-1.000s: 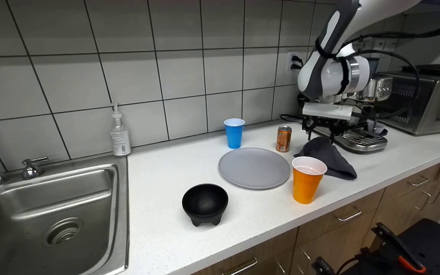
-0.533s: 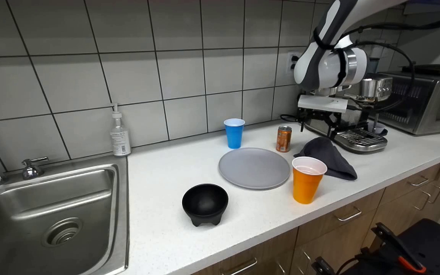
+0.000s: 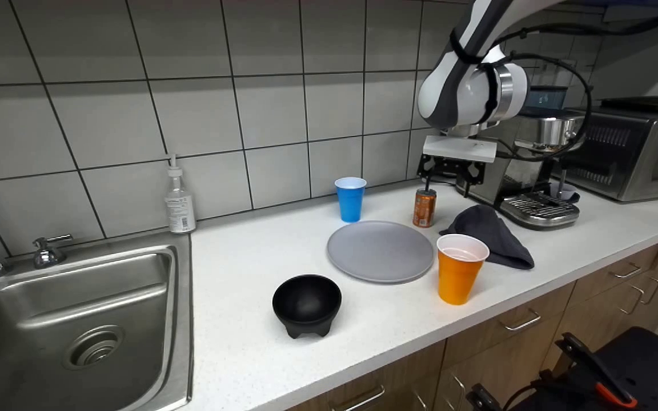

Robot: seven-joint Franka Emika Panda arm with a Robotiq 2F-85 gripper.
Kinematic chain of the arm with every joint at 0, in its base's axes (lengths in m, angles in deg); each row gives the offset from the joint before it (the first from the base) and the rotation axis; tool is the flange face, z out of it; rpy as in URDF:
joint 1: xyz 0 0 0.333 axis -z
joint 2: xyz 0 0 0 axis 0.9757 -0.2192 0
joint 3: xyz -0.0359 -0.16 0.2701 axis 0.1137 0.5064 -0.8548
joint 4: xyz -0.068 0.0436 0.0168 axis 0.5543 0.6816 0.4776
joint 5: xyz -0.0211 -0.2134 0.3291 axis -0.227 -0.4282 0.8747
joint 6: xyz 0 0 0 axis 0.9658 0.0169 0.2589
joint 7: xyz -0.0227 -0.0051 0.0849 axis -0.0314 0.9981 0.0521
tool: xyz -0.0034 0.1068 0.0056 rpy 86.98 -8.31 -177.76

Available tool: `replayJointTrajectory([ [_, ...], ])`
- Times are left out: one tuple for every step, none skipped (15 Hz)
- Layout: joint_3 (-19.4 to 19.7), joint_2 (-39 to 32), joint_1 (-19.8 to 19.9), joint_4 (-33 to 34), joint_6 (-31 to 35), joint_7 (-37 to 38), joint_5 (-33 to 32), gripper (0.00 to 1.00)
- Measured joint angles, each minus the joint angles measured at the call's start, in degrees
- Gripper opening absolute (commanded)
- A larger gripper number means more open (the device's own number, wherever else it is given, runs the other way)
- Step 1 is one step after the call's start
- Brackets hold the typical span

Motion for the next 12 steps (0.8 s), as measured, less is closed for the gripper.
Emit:
replayJointTrajectory([
  [-0.53, 0.18, -0.25, 0.0, 0.0, 0.0, 0.0, 1.0],
  [-1.07, 0.35, -0.5, 0.0, 0.0, 0.0, 0.01, 1.0],
  [-1.58, 0.46, -0.74, 0.0, 0.0, 0.0, 0.01, 1.0],
  [-2.13, 0.55, -0.94, 0.0, 0.0, 0.0, 0.06, 1.0],
  [-2.65, 0.58, -1.13, 0.03, 0.0, 0.03, 0.09, 1.0],
  [-3.06, 0.58, -1.4, 0.07, 0.0, 0.08, 0.11, 1.0],
  [-3.47, 0.57, -1.64, 0.16, 0.01, 0.26, 0.12, 1.0],
  [-3.8, 0.57, -1.94, 0.27, 0.02, 0.48, 0.17, 1.0],
  [-4.16, 0.57, -2.2, 0.46, 0.03, 0.85, 0.2, 1.0],
  [-4.42, 0.57, -2.53, 0.73, 0.04, 1.51, 0.2, 1.0],
  [-4.59, 0.54, -2.91, 1.07, 0.05, 2.35, 0.21, 1.0],
  [-4.73, 0.46, -3.35, 1.51, 0.08, 3.38, 0.21, 1.0],
])
